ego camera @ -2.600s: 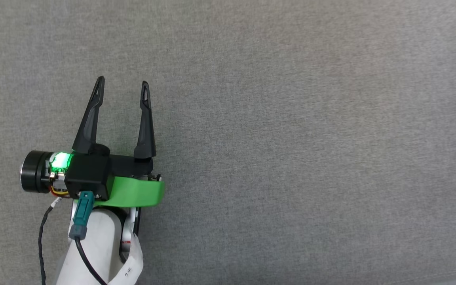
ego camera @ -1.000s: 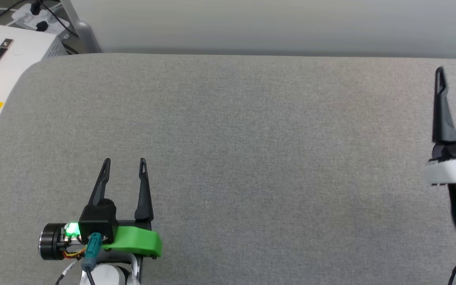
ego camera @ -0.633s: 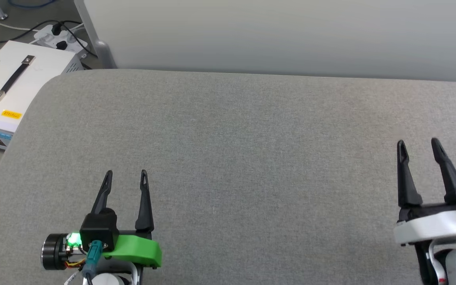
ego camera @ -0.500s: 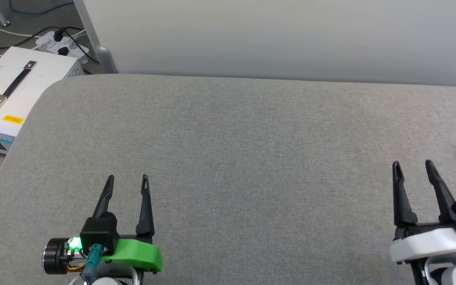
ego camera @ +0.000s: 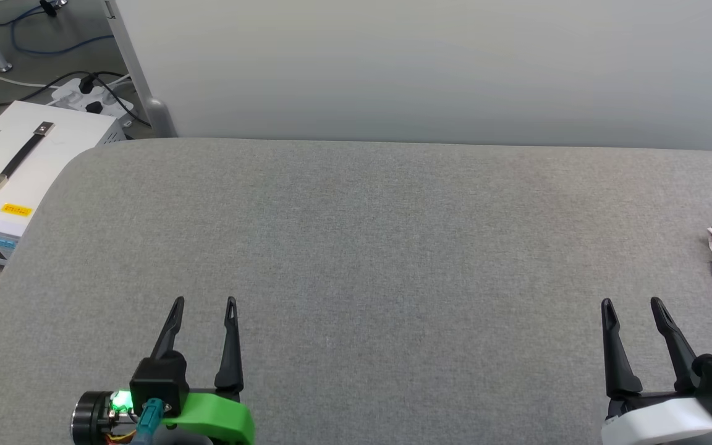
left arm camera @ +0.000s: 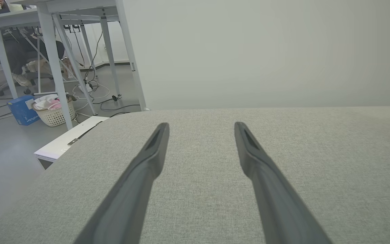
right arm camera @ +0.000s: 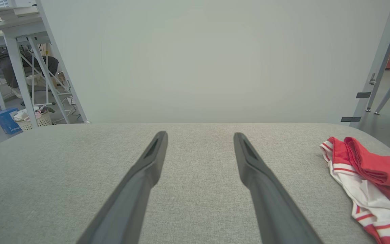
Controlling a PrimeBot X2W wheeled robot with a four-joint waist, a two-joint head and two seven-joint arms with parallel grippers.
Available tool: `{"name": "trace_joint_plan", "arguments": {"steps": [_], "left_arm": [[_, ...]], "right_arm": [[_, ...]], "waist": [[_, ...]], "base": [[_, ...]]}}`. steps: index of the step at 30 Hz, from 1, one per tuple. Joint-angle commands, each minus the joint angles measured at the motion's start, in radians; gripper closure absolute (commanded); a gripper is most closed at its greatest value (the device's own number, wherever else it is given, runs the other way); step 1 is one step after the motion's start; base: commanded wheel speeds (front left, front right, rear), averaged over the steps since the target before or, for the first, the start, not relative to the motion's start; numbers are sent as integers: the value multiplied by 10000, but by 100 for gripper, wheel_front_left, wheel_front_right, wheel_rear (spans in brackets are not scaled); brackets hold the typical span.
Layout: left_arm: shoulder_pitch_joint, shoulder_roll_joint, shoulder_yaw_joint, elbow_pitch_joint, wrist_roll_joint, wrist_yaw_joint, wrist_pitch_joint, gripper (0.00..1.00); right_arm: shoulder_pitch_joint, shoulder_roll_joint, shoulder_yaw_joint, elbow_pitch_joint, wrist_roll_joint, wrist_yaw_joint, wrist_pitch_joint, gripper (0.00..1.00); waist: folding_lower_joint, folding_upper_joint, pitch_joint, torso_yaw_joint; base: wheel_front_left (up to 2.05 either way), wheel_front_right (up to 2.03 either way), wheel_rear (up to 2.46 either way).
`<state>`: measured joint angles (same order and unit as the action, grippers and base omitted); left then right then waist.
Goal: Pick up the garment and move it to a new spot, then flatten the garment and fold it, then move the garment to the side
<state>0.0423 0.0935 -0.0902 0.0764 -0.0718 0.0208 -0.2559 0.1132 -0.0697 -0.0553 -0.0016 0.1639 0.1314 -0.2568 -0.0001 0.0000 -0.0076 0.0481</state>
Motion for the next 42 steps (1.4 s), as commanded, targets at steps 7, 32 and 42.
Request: {"name": "trace_joint_plan", "arguments": {"steps": [7,32,42], "left_arm": [[198,-53,13,49,20,-80,-59,0],[-40,-74,133,-68,111,-69,403,100],[-76,-108,206,-134,169,-82,607,100]], "right_arm": [[256,49,-1,33,64,-7,-49,0],[-75,49,83,35,-243,-1,405,100],[-175,63,127,33,-375,-2,610,100]], "waist": [[1,0,-21,40],[1,0,2,-36],[1,0,9,-78]], "base": [[0,0,0],[0,0,0],[0,0,0]]}}
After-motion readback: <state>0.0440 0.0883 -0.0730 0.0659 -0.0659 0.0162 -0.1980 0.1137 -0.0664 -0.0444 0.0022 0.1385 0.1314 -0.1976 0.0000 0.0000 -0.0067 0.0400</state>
